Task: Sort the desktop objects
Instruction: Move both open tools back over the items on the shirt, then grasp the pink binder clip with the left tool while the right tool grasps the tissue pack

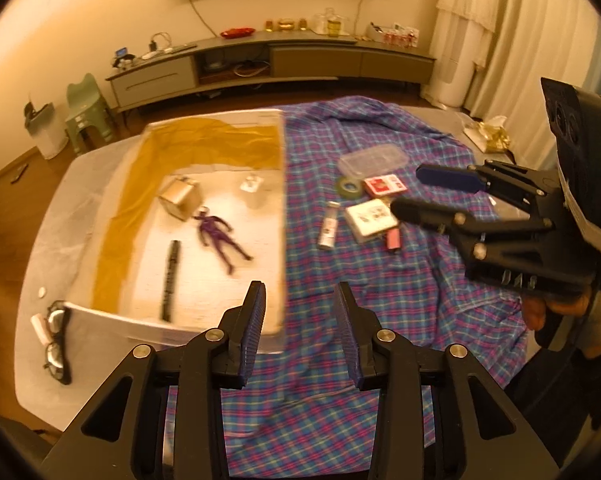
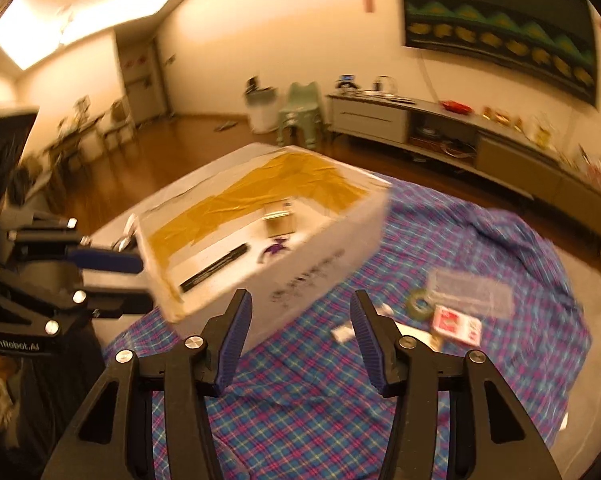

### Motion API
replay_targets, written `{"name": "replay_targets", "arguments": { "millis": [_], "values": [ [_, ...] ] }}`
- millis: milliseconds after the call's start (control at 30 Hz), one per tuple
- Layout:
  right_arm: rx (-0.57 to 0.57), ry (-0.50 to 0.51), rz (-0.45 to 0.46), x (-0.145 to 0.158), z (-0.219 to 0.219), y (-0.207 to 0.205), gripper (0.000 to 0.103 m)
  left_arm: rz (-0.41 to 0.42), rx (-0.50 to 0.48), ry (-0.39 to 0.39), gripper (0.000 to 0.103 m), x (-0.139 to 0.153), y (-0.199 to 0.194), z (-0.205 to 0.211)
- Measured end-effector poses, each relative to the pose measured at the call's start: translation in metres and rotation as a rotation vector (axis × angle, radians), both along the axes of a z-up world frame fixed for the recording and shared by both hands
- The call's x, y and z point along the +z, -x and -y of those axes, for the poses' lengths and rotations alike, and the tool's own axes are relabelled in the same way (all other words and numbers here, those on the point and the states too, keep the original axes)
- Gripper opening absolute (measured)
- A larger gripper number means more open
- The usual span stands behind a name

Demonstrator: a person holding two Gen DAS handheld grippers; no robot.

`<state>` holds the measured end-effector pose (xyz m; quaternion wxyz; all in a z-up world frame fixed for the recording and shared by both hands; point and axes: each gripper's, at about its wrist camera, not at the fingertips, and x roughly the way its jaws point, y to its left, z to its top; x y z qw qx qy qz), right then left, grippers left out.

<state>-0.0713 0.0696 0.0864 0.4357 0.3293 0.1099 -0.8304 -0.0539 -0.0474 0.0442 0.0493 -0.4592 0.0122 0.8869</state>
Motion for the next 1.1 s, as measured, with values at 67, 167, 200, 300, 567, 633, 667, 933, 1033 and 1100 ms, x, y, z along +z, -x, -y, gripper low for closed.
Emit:
{"name": "replay_targets", "arguments": {
  "millis": [67,167,200,300,567,633,667,933,1033,1100],
  "values": [
    [-0.047,0.019,0.023,-0.006,-0.018,0.012,0.055,0.016,-0.011,-0.003,0.039,-0.007,0.006,-0.014],
    [-0.131,0.025,0.053,-0.022,-0.049,0.034,0.055,0.039,-0.030,-0.012,0.039,-0.020,0.018,-0.032],
    [-0.159,0.022,0.064,-0.029,-0.059,0.041,0.055,0.047,-0.035,-0.014,0.039,-0.024,0.021,-0.038],
    [-0.224,0.012,0.123,-0.051,-0.082,0.061,0.055,0.073,-0.052,-0.017,0.039,-0.039,0.034,-0.056],
    [-0.181,-0.054,0.265,-0.101,-0.067,0.073,0.055,0.118,0.019,-0.023,0.040,-0.079,0.074,-0.063],
    [-0.171,-0.085,0.265,-0.112,-0.057,0.078,0.055,0.131,0.044,-0.051,0.040,-0.086,0.081,-0.057],
    [-0.171,-0.098,0.259,-0.115,-0.049,0.079,0.056,0.135,0.049,-0.061,0.040,-0.088,0.084,-0.054],
    [-0.127,-0.196,0.208,-0.135,0.012,0.098,0.080,0.165,0.061,-0.076,0.040,-0.111,0.087,-0.049],
    [-0.116,-0.212,0.211,-0.145,0.017,0.105,0.081,0.180,0.044,-0.099,0.040,-0.119,0.093,-0.050],
    [-0.121,-0.232,0.209,-0.143,0.014,0.107,0.078,0.185,0.031,-0.117,0.040,-0.121,0.097,-0.055]
  ]
}}
